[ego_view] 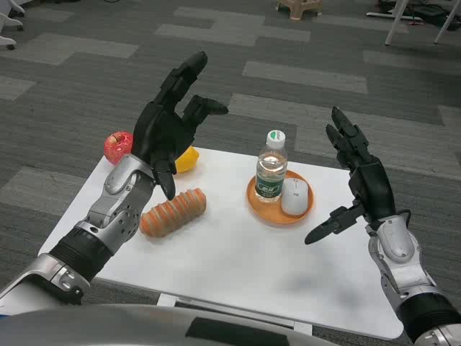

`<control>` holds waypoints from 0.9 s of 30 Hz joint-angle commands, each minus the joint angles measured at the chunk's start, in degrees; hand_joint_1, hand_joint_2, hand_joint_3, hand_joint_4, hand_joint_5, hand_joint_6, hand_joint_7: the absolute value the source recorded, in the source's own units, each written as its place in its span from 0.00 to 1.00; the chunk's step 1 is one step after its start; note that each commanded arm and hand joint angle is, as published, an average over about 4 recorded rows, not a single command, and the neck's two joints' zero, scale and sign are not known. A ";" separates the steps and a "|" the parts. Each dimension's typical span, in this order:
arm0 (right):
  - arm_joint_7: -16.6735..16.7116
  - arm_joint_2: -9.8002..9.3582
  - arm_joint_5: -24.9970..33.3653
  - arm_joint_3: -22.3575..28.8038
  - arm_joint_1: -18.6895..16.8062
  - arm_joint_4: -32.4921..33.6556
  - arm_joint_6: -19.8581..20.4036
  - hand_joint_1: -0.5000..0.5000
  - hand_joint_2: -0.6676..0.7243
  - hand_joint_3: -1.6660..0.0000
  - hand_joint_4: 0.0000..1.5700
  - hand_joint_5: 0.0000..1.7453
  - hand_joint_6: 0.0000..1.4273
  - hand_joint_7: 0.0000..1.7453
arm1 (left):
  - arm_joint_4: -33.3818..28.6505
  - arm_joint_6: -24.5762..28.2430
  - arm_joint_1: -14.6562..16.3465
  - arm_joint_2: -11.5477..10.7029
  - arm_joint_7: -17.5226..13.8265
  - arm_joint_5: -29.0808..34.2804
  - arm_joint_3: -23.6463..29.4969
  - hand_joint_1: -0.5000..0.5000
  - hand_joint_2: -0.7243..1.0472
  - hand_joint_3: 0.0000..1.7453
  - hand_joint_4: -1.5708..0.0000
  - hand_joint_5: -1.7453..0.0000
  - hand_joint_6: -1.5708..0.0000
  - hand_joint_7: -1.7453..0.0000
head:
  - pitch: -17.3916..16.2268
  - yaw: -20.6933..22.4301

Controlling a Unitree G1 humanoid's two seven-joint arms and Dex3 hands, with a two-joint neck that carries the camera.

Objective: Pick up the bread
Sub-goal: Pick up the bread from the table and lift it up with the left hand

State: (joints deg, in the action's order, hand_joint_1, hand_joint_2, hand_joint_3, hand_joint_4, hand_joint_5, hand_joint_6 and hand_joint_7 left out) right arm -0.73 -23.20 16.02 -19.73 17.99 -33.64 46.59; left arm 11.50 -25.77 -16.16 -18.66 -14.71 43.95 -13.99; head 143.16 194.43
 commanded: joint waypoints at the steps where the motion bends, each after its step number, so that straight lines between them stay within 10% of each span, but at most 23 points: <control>1: 4.34 2.43 0.76 2.33 -0.94 9.59 0.58 0.40 0.59 1.00 0.00 0.00 0.00 0.00 | 13.70 -17.12 -6.34 3.80 10.37 2.28 -7.89 1.00 0.93 0.05 1.00 1.00 1.00 1.00 | 23.85 3.40; 3: 4.34 2.41 0.76 2.31 -0.94 9.62 0.55 0.41 0.59 1.00 0.00 0.00 0.00 0.00 | 13.66 -17.12 -6.34 3.80 10.33 2.28 -7.89 1.00 0.91 0.05 1.00 1.00 1.00 1.00 | 14.17 1.74; 16: 4.25 2.87 0.67 2.57 -0.58 9.09 0.61 0.40 0.59 1.00 0.00 0.00 0.00 0.00 | 14.03 -16.42 -6.93 3.63 10.14 2.20 -7.72 1.00 0.95 0.05 1.00 1.00 1.00 1.00 | 12.05 0.84; 27: 3.99 2.37 0.67 2.48 0.12 7.42 0.61 0.38 0.59 1.00 0.00 0.00 0.00 0.00 | 14.45 -13.56 -7.35 2.09 8.16 -0.88 -4.88 1.00 0.95 0.05 1.00 1.00 1.00 1.00 | -4.44 -0.98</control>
State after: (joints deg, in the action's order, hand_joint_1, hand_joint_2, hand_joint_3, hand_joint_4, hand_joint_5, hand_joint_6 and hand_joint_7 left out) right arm 3.25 -20.53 16.13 -17.64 17.47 -25.24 47.09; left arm 25.12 -40.58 -22.65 -15.06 -5.81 44.51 -20.09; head 140.53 193.60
